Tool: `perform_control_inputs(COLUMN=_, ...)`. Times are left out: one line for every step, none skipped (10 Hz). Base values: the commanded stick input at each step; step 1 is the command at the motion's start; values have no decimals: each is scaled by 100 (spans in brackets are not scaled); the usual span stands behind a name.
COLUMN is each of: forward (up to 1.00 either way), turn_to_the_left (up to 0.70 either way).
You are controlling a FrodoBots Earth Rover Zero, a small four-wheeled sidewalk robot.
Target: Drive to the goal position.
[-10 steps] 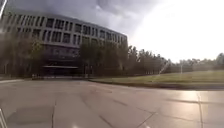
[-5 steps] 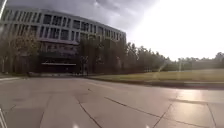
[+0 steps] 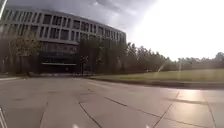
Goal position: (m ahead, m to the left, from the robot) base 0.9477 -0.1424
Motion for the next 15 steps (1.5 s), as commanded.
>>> perform_control_inputs(forward=70, turn_to_the_left=0)
perform_control_inputs(forward=70, turn_to_the_left=0)
perform_control_inputs(forward=70, turn_to_the_left=0)
perform_control_inputs(forward=70, turn_to_the_left=0)
perform_control_inputs(forward=26, turn_to_the_left=0)
perform_control_inputs(forward=0, turn_to_the_left=0)
perform_control_inputs(forward=0, turn_to_the_left=0)
perform_control_inputs(forward=0, turn_to_the_left=0)
perform_control_inputs(forward=0, turn_to_the_left=0)
perform_control_inputs(forward=0, turn_to_the_left=0)
perform_control_inputs(forward=0, turn_to_the_left=0)
perform_control_inputs(forward=0, turn_to_the_left=0)
perform_control_inputs(forward=0, turn_to_the_left=0)
perform_control_inputs(forward=0, turn_to_the_left=0)
perform_control_inputs(forward=70, turn_to_the_left=0)
